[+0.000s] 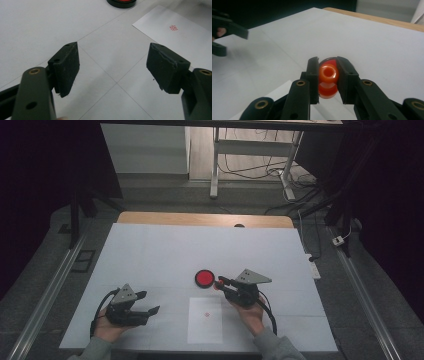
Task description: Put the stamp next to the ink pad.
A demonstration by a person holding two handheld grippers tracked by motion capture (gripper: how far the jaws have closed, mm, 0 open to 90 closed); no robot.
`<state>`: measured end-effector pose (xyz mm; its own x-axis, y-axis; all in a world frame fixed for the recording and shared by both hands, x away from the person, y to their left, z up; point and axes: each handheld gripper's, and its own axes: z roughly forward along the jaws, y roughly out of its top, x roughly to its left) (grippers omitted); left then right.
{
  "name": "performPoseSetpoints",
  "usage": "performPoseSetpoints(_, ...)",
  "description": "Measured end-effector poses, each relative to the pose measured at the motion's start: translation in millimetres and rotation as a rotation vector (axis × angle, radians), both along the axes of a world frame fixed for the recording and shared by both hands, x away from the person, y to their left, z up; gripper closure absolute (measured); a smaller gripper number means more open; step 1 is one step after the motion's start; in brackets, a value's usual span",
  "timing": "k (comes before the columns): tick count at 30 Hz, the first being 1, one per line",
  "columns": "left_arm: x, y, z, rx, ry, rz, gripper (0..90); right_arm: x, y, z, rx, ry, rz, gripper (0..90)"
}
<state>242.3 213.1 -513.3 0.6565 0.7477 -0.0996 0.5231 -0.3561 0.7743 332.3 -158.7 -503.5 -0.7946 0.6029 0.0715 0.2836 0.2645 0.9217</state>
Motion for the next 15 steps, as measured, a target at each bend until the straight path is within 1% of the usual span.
performPoseSetpoints(1,0.1,0.1,-0.1,0.000,0.000,0.001,27.0,2.1,-0.8,0.5,-0.012,0.001,-0.007,72.3)
performPoseSetpoints(7,0.0,0.1,0.1,0.000,0.000,0.000,27.0,15.5,-4.6,0.9,-0.024,0.001,-0.052,72.3)
performPoseSetpoints(10,0.0,0.4,0.1,-0.001,0.000,0.002,27.0,23.3,-6.0,0.0,-0.015,0.017,-0.069,72.3)
performPoseSetpoints(15,0.6,1.0,-0.5,-0.001,0.003,0.002,27.0,34.2,-4.8,-3.4,-0.034,0.044,-0.081,72.3)
